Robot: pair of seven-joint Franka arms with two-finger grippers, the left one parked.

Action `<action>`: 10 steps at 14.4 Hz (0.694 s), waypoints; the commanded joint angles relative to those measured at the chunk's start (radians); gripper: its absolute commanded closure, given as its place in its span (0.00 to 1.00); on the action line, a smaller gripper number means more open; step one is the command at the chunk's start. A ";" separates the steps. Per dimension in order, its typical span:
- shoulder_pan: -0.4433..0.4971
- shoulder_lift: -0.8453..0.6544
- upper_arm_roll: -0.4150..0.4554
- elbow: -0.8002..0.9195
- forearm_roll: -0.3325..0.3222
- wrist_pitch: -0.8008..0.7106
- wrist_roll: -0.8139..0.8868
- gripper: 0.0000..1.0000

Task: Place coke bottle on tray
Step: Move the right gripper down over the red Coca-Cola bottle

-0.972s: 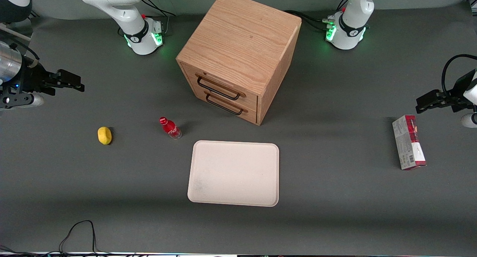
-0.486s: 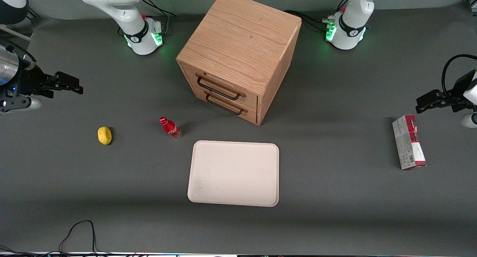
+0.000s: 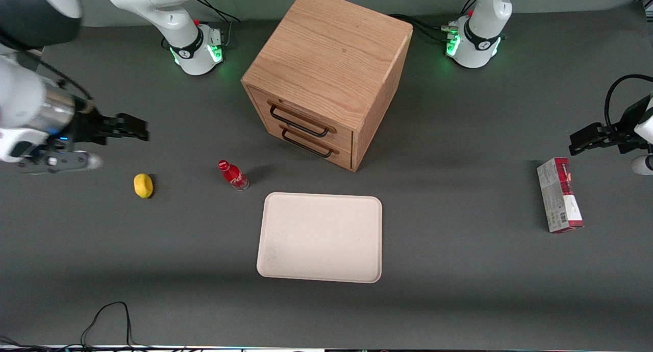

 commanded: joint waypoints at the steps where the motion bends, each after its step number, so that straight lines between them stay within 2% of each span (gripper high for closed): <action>1: 0.085 0.058 -0.007 0.085 0.008 -0.048 0.124 0.00; 3: 0.123 0.064 -0.009 0.081 0.010 -0.047 0.189 0.00; 7: 0.128 0.038 -0.009 -0.006 0.019 -0.053 0.180 0.00; 10: 0.126 0.033 -0.018 -0.106 0.019 0.014 0.171 0.00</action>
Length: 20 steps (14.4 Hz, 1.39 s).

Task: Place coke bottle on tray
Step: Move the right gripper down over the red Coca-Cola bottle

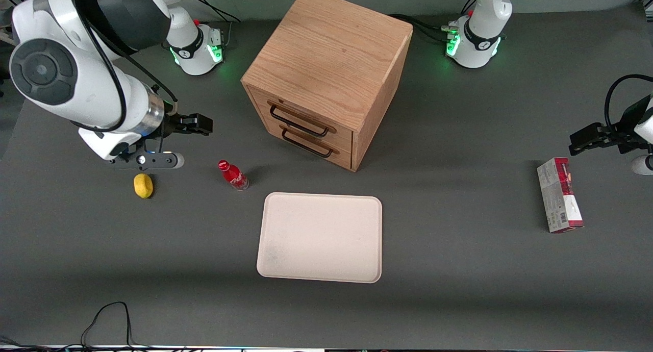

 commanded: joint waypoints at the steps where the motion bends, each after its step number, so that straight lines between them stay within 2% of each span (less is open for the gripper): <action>1: -0.003 -0.041 -0.012 -0.167 0.019 0.125 0.009 0.00; 5: -0.001 -0.141 -0.014 -0.526 0.010 0.461 -0.019 0.00; 9: 0.000 -0.139 -0.014 -0.712 0.005 0.699 -0.028 0.00; 13: 0.004 -0.104 -0.012 -0.769 -0.012 0.813 -0.026 0.00; 20: 0.014 -0.080 -0.010 -0.744 -0.035 0.821 -0.025 0.00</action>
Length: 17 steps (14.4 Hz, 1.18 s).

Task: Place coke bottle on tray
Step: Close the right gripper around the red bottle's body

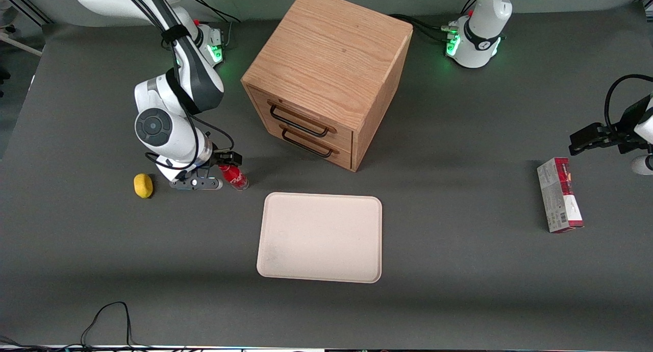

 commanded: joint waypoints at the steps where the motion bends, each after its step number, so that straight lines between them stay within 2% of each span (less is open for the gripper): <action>1: 0.013 0.014 -0.004 0.022 -0.018 0.014 -0.012 0.01; 6: 0.011 0.038 -0.004 0.041 -0.035 0.016 -0.012 0.02; 8: 0.011 0.048 -0.004 0.061 -0.036 0.014 -0.011 0.11; 9: 0.013 0.054 -0.004 0.070 -0.036 0.013 -0.002 0.46; 10: 0.014 0.055 -0.004 0.073 -0.036 0.011 0.001 0.99; 17: 0.013 0.054 -0.004 0.072 -0.036 0.007 0.000 1.00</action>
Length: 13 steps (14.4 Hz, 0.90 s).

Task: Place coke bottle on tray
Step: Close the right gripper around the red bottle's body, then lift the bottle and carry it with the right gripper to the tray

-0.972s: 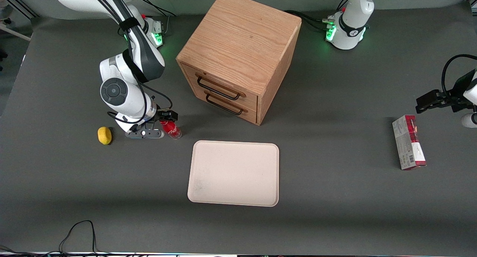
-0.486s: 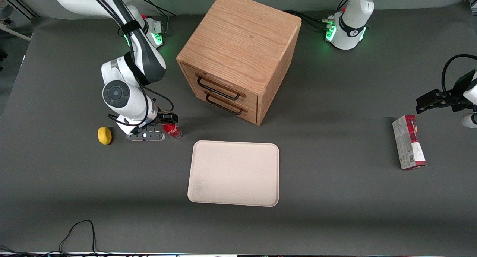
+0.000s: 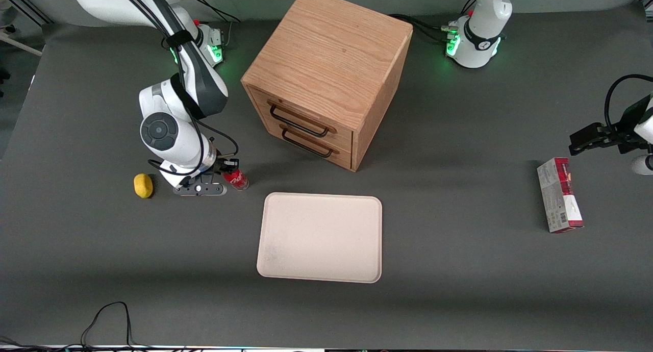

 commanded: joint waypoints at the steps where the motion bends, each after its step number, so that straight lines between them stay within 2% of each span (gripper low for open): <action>1: 0.008 0.010 -0.006 0.018 -0.016 -0.008 0.000 1.00; 5: 0.006 0.002 -0.007 0.037 -0.014 -0.020 0.003 1.00; 6: 0.005 -0.002 -0.009 0.078 -0.013 -0.070 0.003 1.00; 8: -0.003 0.008 -0.010 0.235 -0.002 -0.271 0.006 1.00; 13: -0.048 0.045 -0.020 0.616 0.018 -0.656 0.003 1.00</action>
